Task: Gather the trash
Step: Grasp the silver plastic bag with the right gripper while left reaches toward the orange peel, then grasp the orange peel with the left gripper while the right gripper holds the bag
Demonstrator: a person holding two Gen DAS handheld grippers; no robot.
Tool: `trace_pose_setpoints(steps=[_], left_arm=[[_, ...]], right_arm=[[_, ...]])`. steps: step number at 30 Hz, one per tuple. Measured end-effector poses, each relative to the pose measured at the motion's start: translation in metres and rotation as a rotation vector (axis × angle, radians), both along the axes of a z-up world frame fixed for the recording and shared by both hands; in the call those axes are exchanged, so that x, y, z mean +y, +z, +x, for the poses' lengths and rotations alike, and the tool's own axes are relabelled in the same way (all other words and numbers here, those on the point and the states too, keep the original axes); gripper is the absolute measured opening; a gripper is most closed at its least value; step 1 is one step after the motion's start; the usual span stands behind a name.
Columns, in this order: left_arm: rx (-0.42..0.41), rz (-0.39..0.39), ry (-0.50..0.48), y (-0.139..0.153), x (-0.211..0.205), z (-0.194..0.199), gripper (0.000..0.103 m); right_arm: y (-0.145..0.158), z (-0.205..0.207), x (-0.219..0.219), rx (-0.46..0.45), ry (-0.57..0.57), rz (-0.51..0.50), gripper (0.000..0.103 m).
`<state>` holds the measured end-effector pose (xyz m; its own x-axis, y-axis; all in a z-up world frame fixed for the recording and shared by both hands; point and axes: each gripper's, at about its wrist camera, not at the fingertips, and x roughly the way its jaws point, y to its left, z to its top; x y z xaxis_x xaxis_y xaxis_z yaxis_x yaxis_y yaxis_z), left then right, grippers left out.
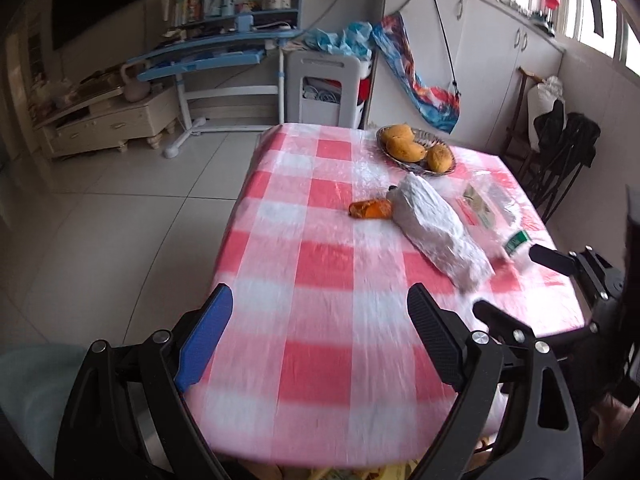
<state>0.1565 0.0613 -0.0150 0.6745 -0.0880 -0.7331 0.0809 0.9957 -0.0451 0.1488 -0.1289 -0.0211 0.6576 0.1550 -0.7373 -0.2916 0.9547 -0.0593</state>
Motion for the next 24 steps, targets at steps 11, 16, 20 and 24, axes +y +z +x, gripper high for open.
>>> trace_pose_setpoints(steps=[11,16,20,24], left_arm=[[0.070,0.099,-0.083,-0.030,-0.031,0.100,0.086],[0.086,0.152,-0.138,-0.040,-0.045,0.124,0.086],[0.081,0.217,-0.218,-0.051,-0.066,0.140,0.086],[0.100,0.245,-0.265,-0.065,-0.083,0.159,0.086]], right_arm=[[-0.048,0.056,-0.021,0.150,-0.032,0.031,0.034],[-0.036,0.020,-0.029,0.204,0.078,-0.020,0.007],[-0.035,-0.015,-0.050,0.257,0.098,-0.013,0.007],[-0.040,-0.029,-0.071,0.292,0.060,0.069,0.017]])
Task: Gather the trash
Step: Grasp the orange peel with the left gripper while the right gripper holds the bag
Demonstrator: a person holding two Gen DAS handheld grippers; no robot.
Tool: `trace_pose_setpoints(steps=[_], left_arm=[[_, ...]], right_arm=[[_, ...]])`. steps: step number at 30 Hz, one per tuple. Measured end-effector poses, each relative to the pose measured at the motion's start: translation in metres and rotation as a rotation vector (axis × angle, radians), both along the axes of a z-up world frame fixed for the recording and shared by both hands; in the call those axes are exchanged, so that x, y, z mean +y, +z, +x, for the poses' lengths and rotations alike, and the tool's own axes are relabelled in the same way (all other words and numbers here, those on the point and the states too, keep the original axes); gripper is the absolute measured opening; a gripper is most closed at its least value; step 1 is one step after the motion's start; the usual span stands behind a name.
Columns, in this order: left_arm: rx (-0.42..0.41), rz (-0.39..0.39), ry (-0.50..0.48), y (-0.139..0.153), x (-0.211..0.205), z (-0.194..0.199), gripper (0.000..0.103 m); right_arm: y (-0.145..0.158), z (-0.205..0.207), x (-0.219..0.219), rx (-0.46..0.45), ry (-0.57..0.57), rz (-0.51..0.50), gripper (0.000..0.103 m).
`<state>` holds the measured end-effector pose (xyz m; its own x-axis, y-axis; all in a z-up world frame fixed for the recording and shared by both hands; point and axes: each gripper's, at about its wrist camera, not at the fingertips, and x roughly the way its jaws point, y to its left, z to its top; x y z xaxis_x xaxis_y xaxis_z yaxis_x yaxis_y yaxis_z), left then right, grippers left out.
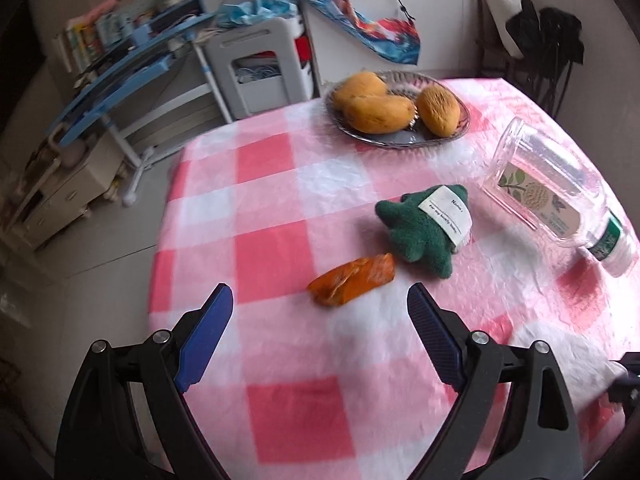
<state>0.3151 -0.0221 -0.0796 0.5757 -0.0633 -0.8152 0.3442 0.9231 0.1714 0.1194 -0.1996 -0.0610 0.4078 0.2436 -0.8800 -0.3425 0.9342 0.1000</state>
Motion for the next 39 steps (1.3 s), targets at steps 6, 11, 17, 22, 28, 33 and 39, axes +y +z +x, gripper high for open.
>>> trace_pose_setpoints(steps=[6,11,17,22,28,33,39], left_arm=[[-0.001,0.041,-0.038,-0.014,-0.019,0.010,0.069],[0.023,0.018,-0.083,-0.012,-0.026,0.008,0.040],[0.093,-0.103,-0.105,-0.002,-0.016,-0.011,0.005],[0.082,-0.173,-0.091,0.014,-0.002,-0.046,0.005],[0.102,-0.338,-0.049,0.028,0.017,-0.088,0.005],[0.094,-0.402,-0.019,0.032,0.027,-0.125,0.005],[-0.011,-0.394,0.041,0.041,0.035,-0.184,0.005]], right_arm=[[0.006,0.004,0.022,-0.098,0.050,-0.025,0.076],[-0.005,0.011,0.035,-0.086,0.073,-0.082,0.066],[-0.002,0.005,0.034,-0.080,0.076,-0.046,0.016],[0.008,-0.001,0.036,-0.114,0.072,-0.015,0.010],[0.025,-0.010,0.030,-0.167,0.034,0.051,0.010],[0.031,-0.020,0.026,-0.193,0.022,0.063,0.010],[0.042,-0.032,0.016,-0.231,-0.002,0.133,0.010]])
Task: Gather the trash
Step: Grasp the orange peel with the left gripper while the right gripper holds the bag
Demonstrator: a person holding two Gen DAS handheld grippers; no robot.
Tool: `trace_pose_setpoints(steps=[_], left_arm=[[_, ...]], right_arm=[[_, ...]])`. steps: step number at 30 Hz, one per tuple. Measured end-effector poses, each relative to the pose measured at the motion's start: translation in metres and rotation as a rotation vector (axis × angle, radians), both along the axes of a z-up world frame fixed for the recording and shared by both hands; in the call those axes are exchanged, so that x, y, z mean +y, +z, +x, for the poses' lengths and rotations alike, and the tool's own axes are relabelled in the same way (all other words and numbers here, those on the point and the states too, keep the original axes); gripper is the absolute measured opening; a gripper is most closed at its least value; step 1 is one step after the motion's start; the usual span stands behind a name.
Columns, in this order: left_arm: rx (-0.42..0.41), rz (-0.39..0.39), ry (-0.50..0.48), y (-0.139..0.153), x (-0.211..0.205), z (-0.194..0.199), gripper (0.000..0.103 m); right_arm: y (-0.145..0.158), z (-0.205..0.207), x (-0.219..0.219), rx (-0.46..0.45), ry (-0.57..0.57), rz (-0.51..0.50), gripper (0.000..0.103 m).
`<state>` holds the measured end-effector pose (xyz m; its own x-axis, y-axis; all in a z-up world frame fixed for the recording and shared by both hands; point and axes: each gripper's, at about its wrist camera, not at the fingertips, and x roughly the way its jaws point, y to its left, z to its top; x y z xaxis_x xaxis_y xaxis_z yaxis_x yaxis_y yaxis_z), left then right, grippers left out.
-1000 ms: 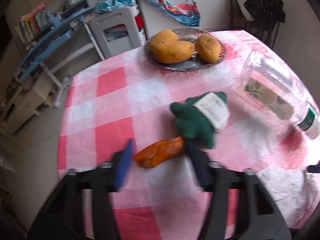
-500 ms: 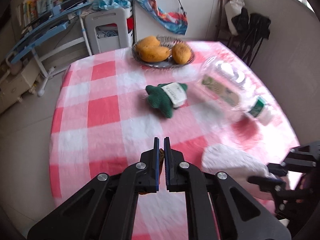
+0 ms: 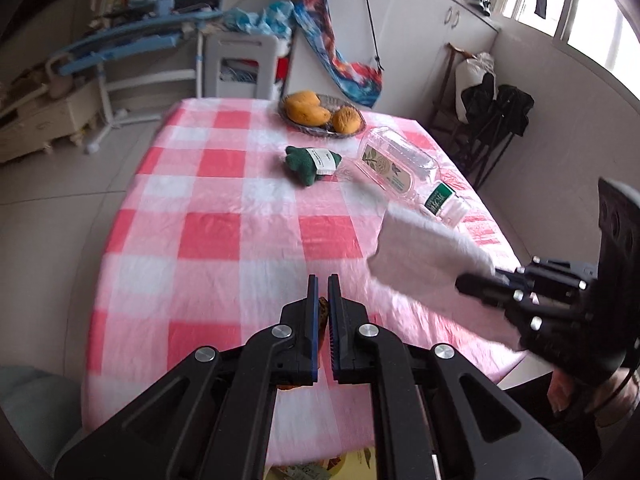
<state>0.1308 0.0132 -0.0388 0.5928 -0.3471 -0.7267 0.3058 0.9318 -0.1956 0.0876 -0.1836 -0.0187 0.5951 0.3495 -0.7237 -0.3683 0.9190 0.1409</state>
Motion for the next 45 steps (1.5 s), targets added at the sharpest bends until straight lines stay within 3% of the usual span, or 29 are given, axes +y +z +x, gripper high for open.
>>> trace_pose_setpoints(steps=[9,12,16,21,26,32,34,37,40,45], left_arm=[[-0.007,-0.095,0.097,0.004,0.042,-0.046,0.005],[0.024,-0.108,0.118,0.000,0.052,-0.042,0.005],[0.078,-0.260,0.112,-0.007,0.065,-0.033,0.005],[0.151,-0.395,0.156,-0.022,0.082,-0.016,0.005],[0.179,-0.419,0.199,-0.034,0.083,-0.002,0.005],[0.208,-0.375,0.240,-0.049,0.081,0.007,0.008],[0.222,-0.373,0.254,-0.051,0.083,0.006,0.027],[0.181,-0.320,0.266,-0.044,0.082,-0.003,0.043],[0.137,-0.221,0.244,-0.037,0.071,-0.012,0.051],[0.062,0.075,0.188,-0.039,0.036,-0.018,0.051]], right_arm=[[0.009,-0.030,0.000,-0.048,-0.029,0.057,0.012],[0.012,-0.033,0.004,-0.066,-0.023,0.056,0.012],[0.010,-0.031,0.008,-0.068,-0.012,0.037,0.012],[0.005,-0.022,0.001,-0.046,-0.030,0.053,0.012],[0.007,-0.021,0.002,-0.047,-0.027,0.078,0.012],[0.005,-0.024,0.010,-0.045,-0.003,0.053,0.012],[0.004,-0.024,0.009,-0.042,-0.005,0.053,0.012],[0.005,-0.025,0.008,-0.038,-0.009,0.055,0.012],[0.003,-0.025,0.007,-0.031,-0.008,0.059,0.012],[0.002,-0.028,0.008,-0.024,-0.002,0.055,0.012]])
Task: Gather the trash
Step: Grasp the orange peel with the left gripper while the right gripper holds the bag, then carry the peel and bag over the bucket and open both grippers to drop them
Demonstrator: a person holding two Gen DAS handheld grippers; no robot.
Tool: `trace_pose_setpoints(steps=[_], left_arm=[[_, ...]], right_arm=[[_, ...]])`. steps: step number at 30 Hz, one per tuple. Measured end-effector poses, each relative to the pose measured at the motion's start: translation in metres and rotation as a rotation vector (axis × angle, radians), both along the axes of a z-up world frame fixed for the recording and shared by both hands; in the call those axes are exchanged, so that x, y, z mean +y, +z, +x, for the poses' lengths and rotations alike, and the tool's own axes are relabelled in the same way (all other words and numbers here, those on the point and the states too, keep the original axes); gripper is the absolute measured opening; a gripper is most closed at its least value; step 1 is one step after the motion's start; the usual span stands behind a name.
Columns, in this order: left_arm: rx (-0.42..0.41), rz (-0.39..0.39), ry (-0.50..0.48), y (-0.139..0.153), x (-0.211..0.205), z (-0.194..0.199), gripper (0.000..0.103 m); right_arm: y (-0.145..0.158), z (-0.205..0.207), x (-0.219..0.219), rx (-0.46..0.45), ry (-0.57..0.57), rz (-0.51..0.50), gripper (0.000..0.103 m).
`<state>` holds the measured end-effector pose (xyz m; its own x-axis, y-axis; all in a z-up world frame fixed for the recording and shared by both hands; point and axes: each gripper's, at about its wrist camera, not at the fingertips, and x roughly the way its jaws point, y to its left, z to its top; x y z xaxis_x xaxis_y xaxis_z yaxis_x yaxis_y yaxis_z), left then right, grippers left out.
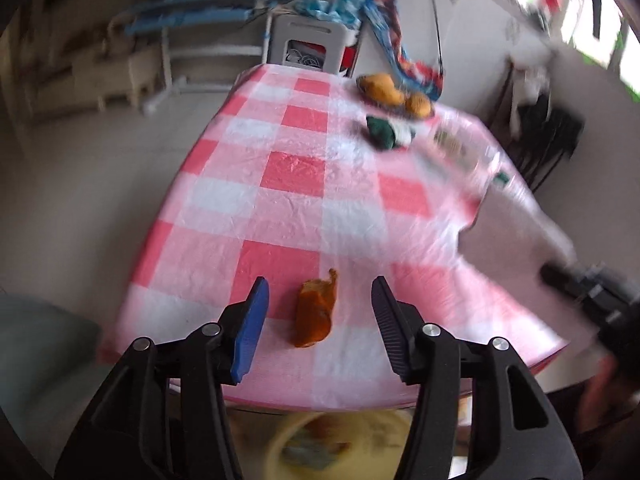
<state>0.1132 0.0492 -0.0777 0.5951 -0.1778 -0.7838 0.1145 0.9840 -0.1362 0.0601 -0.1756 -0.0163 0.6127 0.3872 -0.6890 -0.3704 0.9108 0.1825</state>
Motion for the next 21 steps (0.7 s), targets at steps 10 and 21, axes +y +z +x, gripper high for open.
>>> trace_pose_setpoints(steps=[10,21], left_arm=[[0.043,0.029,-0.006,-0.013,-0.004,0.004,0.018],[-0.165,-0.043,0.082,0.041,0.020,-0.033,0.018]], right_arm=[[-0.003,0.001,0.007,0.007,0.024,-0.016,0.012],[-0.007,-0.006,0.013,0.062,0.132,0.165,0.012]])
